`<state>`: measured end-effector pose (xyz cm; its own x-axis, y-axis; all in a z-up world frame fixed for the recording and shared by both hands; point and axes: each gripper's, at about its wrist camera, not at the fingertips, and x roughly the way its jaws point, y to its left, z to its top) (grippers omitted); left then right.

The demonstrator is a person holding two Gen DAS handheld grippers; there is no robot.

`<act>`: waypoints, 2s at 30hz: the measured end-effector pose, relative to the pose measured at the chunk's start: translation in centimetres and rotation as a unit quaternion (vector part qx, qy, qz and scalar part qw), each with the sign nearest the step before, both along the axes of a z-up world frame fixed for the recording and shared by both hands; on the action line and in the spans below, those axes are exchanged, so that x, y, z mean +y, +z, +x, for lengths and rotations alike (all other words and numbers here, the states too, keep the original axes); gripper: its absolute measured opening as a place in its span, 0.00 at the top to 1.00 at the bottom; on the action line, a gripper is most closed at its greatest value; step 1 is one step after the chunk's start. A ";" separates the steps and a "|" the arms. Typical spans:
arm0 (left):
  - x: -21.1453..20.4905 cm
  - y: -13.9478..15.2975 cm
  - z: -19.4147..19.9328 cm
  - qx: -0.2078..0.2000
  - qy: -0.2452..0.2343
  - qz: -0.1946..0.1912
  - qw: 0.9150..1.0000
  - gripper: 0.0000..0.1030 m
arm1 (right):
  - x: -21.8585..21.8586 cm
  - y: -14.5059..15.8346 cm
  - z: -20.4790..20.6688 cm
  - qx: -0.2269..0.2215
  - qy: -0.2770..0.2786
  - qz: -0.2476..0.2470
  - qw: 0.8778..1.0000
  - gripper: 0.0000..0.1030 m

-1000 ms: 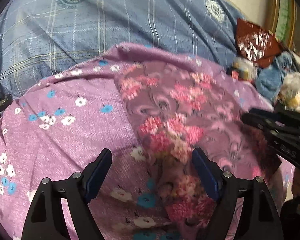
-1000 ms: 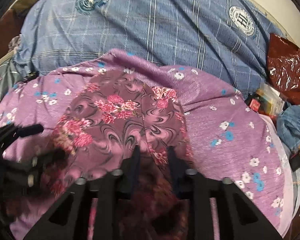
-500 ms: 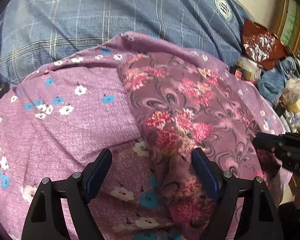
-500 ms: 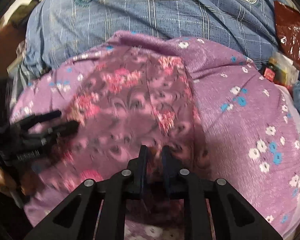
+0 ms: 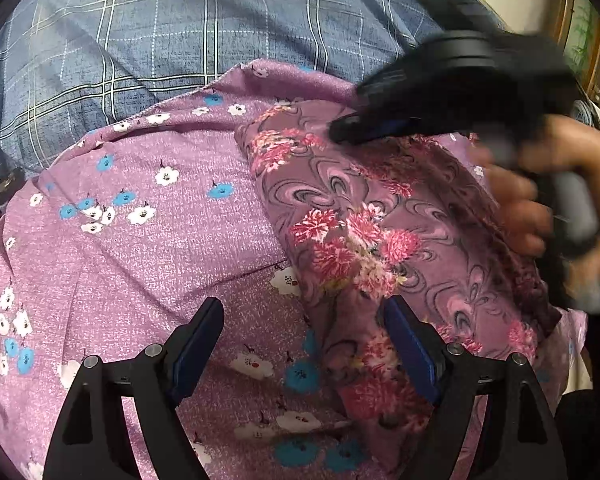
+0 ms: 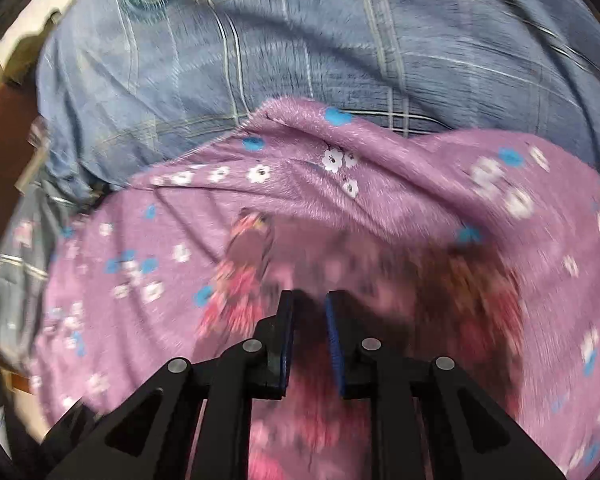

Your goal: Fold small clothes

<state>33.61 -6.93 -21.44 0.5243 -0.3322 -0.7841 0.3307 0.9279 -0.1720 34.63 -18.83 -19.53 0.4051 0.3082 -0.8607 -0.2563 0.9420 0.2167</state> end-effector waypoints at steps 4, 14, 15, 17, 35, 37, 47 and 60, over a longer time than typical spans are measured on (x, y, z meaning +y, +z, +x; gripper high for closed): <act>-0.1 -0.1 0.2 -0.002 -0.002 0.001 1.000 0.20 | 0.9 -2.7 2.6 0.013 -0.001 -0.010 1.000 0.83; 0.2 1.0 -0.5 -0.023 -0.001 -0.014 1.000 0.20 | -5.0 2.6 -5.3 -0.043 -0.016 0.023 0.999 0.71; 0.3 1.2 -0.7 -0.026 -0.001 -0.018 1.000 0.20 | -5.8 3.0 -6.5 -0.044 -0.017 0.023 0.999 0.67; 0.4 1.6 -1.1 -0.029 -0.003 -0.027 0.999 0.20 | -7.4 3.8 -8.9 -0.046 -0.016 0.018 0.999 0.67; -1.9 0.4 -3.7 0.002 -0.084 0.021 0.996 0.20 | -13.2 0.4 -18.9 -0.015 -0.068 -0.040 0.997 0.71; -1.6 0.5 -3.4 0.006 -0.085 0.017 0.996 0.20 | -13.7 0.1 -18.5 0.001 -0.069 -0.032 0.997 0.82; -1.2 1.2 -3.9 -0.014 -0.076 0.005 0.997 0.20 | -12.6 0.4 -19.0 -0.010 -0.056 -0.013 0.998 0.97; -1.7 -0.3 -3.5 0.015 -0.086 0.027 0.996 0.20 | -14.0 -1.8 -18.4 -0.002 -0.106 -0.037 0.994 0.97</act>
<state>30.09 -8.64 -21.70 0.4391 -0.3721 -0.8178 0.4801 0.8665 -0.1365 16.22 -32.82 -21.33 0.4585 0.1514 -0.8757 -0.0505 0.9882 0.1444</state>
